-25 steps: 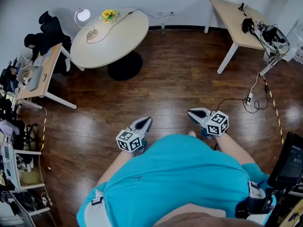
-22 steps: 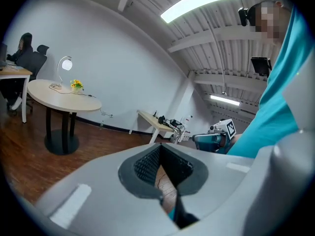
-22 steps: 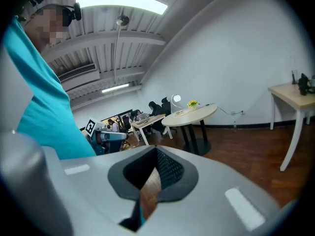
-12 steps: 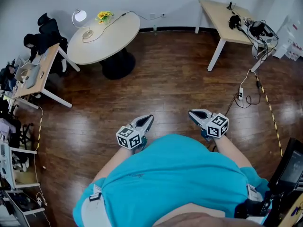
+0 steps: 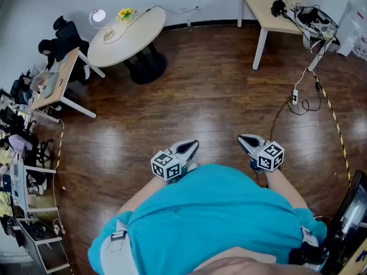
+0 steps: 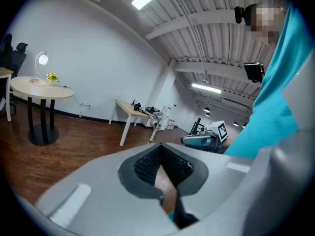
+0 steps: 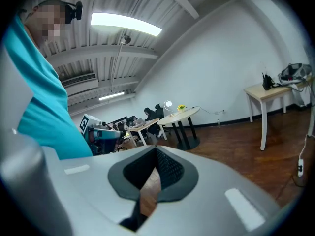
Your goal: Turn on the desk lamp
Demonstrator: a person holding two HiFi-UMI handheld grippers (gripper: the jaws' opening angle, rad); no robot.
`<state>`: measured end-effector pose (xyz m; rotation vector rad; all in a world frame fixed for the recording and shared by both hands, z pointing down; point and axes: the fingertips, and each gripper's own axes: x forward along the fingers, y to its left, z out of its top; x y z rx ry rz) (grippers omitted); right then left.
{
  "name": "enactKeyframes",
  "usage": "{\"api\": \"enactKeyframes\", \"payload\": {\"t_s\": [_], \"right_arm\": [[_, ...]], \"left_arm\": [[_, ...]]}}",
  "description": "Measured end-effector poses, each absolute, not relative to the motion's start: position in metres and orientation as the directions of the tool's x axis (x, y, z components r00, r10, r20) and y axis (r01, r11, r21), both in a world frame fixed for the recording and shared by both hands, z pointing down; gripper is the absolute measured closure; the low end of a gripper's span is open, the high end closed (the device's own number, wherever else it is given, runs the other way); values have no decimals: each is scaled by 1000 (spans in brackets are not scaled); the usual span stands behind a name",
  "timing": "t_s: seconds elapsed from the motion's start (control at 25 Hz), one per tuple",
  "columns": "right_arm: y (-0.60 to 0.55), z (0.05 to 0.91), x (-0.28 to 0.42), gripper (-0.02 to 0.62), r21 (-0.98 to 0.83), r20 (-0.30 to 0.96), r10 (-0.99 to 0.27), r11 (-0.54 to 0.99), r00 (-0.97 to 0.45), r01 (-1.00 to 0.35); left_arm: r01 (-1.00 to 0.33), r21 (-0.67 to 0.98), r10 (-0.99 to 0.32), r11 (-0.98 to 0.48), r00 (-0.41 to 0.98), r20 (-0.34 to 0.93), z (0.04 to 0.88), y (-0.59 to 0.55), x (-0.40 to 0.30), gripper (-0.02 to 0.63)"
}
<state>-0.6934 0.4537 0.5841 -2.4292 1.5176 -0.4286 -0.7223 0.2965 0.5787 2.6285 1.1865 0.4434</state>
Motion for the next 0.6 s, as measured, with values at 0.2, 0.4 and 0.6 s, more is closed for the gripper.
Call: {"api": "enactKeyframes", "payload": {"t_s": [0.2,0.4,0.6], "right_arm": [[427,573,-737,594,-332,100,-914,-404,394,-852],[369,560,-784,594,-289,106,-907,-421,409,-860],[289,576,-862,594,-321,98,-887,-458,452,-829]], "left_arm": [[685,312,747,-658,646,158,567,273,-764,586],[701,291,749,-651,655,96,557,209,-817,586],[702,314,754,-639,652,75,583,121,-900,586]]}}
